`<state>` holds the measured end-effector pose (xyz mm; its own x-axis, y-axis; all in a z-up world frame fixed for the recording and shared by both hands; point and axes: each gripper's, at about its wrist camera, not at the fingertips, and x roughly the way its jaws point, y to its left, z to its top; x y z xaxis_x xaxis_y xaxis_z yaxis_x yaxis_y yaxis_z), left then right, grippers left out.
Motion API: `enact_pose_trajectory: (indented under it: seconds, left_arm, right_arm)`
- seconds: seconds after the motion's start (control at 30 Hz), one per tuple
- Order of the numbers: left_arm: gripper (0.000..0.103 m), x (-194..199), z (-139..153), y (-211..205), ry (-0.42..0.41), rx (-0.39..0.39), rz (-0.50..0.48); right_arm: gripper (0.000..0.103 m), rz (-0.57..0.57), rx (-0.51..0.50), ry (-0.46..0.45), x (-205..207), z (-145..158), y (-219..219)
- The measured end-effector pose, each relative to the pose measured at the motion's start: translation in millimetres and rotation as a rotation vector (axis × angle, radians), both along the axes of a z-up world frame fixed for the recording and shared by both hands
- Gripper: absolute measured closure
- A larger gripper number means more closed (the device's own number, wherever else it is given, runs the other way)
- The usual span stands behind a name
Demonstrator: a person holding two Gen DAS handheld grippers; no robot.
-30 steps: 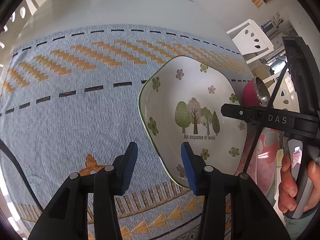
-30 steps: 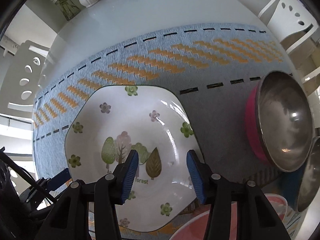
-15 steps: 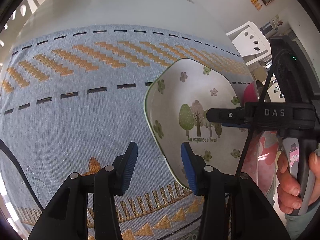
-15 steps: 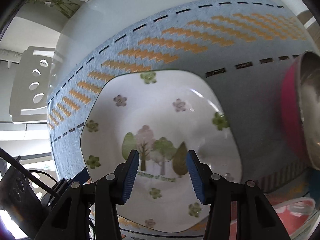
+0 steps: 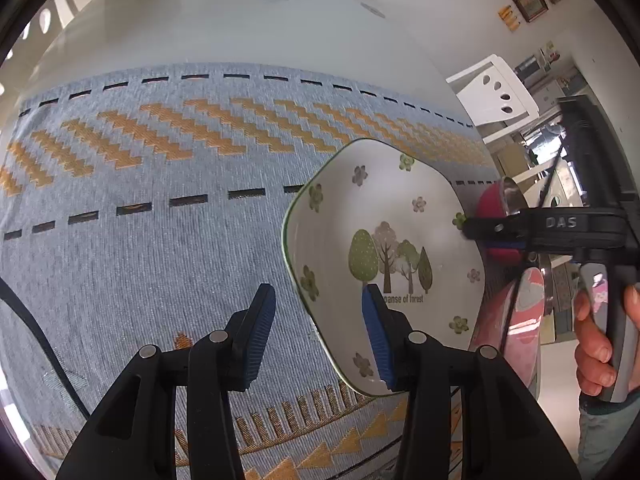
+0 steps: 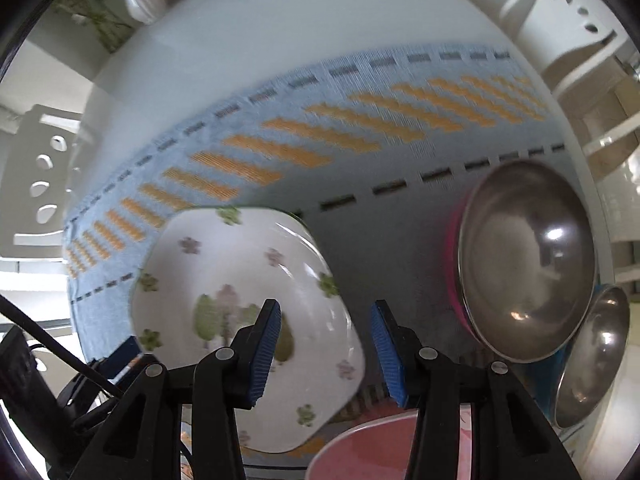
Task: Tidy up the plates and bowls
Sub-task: 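Lift the second forest plate off the runner, then carry the held forest plate over the plate stack with the left gripper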
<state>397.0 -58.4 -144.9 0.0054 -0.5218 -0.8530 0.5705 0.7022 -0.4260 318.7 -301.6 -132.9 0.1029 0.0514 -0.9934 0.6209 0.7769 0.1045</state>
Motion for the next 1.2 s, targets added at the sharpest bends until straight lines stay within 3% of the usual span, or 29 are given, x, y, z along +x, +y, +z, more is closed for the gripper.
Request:
enact_pose_trajectory:
  seconds: [0.1,0.33,0.53,0.63,0.7,0.8,1.03,1.2]
  left_arm:
    - [0.062,-0.3,-3.5,-3.0,0.009,0.001,-0.005]
    - [0.062,0.4,-7.6,-5.7,0.020,-0.024,-0.022]
    - [0.062,2.1,-11.0,-2.9,0.022,-0.017,-0.012]
    - [0.068,0.4,-8.0,3.1,-0.053,0.022,0.004]
    - [0.087,1.8,-8.8,13.5,-0.091,0.052,0.014]
    - [0.087,3.0,-8.3,36.4,-0.083,0.032,0.049]
    - [0.087,-16.0,-7.8,94.0,-0.062,0.077,0.120]
    - [0.087,-22.8,-9.2,119.2,-0.004,0.046,0.167]
  right_arm:
    - [0.057,-0.003,0.061,0.013,1.1,-14.7,1.0]
    - [0.055,0.010,0.073,0.031,2.8,-27.9,4.4]
    - [0.055,0.124,-0.031,0.063,11.8,-26.8,28.8]
    - [0.055,0.170,-0.052,0.041,15.2,-25.6,45.7]
    - [0.055,0.207,-0.079,0.045,16.6,-26.5,60.8]
    - [0.056,0.260,-0.139,0.043,19.4,-25.9,84.0]
    - [0.056,0.346,-0.087,-0.022,29.3,-27.2,142.4]
    - [0.056,0.352,-0.015,-0.090,32.0,-30.1,169.9]
